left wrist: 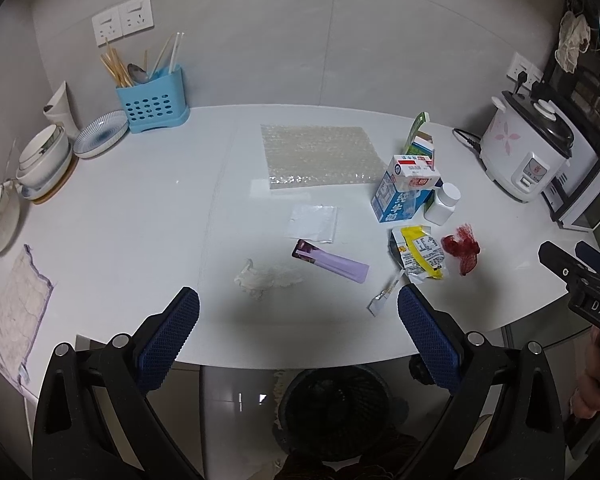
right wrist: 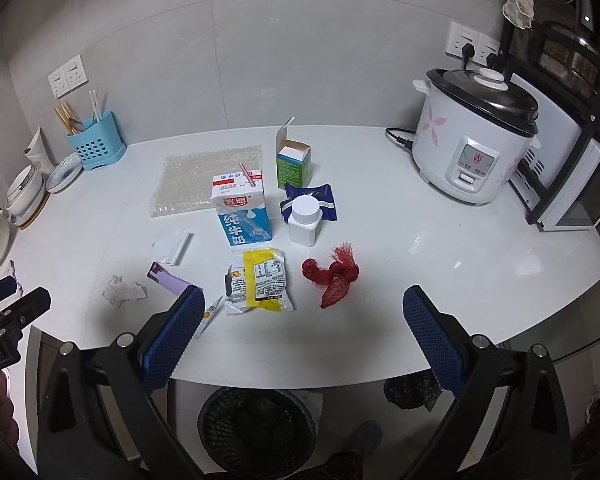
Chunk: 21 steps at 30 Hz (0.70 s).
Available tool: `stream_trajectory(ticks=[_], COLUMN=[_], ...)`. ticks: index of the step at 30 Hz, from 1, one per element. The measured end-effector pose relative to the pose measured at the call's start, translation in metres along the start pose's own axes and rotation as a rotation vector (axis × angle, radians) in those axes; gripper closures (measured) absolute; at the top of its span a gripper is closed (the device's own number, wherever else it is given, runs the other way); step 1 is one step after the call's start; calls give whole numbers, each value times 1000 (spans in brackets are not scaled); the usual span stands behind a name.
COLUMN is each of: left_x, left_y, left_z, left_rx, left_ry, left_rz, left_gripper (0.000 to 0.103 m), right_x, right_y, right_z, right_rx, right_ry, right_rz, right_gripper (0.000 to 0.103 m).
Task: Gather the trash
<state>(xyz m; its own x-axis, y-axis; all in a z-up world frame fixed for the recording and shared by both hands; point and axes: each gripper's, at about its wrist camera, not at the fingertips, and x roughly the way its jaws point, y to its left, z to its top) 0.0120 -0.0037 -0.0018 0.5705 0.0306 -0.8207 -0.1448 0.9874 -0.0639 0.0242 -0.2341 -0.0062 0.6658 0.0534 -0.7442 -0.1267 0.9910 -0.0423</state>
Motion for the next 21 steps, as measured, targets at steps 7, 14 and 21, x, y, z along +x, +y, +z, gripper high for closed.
stream_trajectory(ticks=[7,14,21], left_x=[0,-1,-2], left_y=[0,1,0], left_z=[-1,-1,-2], left_rx=[-3,-3,-5], left_ry=[1,2,5], left_rz=[3,4,-1], left_gripper=[6,6,6], right_x=[0,-1,-3], right_y=[-1,-3,-1], right_z=[1,2,3], right_rx=[-3,-2,-5], right_ry=[-1,-3,-3], right_rz=[5,5,1], right_gripper=[8,8,8])
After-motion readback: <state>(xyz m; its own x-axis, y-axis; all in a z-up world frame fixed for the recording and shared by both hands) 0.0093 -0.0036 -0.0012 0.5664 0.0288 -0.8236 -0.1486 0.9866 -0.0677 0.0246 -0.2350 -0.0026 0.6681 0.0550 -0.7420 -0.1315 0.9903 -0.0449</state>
